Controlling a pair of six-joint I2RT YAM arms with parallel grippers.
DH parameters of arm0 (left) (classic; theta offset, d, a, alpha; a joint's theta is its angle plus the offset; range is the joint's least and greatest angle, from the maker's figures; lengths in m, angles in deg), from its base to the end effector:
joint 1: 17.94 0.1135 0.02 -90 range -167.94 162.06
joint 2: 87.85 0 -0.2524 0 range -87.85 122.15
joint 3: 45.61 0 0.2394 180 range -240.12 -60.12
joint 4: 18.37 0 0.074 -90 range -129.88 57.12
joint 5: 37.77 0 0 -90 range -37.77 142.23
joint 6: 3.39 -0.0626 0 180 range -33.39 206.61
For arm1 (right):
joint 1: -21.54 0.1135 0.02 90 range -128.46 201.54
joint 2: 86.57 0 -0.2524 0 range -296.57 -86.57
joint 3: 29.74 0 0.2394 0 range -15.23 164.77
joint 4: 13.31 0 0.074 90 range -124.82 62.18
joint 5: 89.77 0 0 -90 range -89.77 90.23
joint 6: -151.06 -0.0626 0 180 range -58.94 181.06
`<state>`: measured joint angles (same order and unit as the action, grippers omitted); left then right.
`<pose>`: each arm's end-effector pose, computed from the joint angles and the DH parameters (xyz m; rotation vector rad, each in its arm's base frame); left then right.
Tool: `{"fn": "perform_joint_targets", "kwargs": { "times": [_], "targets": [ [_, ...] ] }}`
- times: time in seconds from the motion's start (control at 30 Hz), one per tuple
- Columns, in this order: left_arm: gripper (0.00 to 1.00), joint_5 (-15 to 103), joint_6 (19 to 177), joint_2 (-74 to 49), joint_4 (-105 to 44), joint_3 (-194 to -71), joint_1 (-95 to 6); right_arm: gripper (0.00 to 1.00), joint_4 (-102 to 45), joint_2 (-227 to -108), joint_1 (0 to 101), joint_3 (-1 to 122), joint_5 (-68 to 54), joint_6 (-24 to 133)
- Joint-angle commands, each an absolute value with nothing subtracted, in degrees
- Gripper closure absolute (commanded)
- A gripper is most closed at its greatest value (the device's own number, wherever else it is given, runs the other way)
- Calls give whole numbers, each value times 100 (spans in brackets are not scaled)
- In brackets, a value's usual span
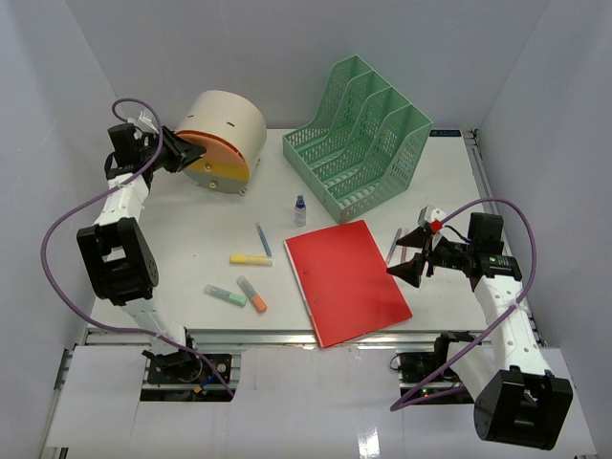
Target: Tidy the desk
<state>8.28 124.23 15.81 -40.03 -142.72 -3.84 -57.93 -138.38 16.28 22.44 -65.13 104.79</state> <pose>0.4202 0.0608 0.2752 -0.4405 2.0228 -1.0404 0.1795 0.0406 0.2436 -1.0952 1.6008 0.7654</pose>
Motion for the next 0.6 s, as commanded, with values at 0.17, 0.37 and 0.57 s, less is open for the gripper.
{"fn": "perform_joint_targets", "kwargs": {
  "times": [0.17, 0.37, 0.57],
  "targets": [
    [85, 1204, 12006, -282, -4042, -12705, -337, 13, -5841, -13749, 1582, 2212, -6768, 10507],
    [85, 1346, 11927, -903, -4278, -12332, -279, 13, -5856, -13744, 1582, 2212, -6809, 10504],
    [74, 1363, 11934, -1199, -4408, -12144, -273, 13, -5858, -13711, 1582, 2212, -6850, 10504]
  ]
}}
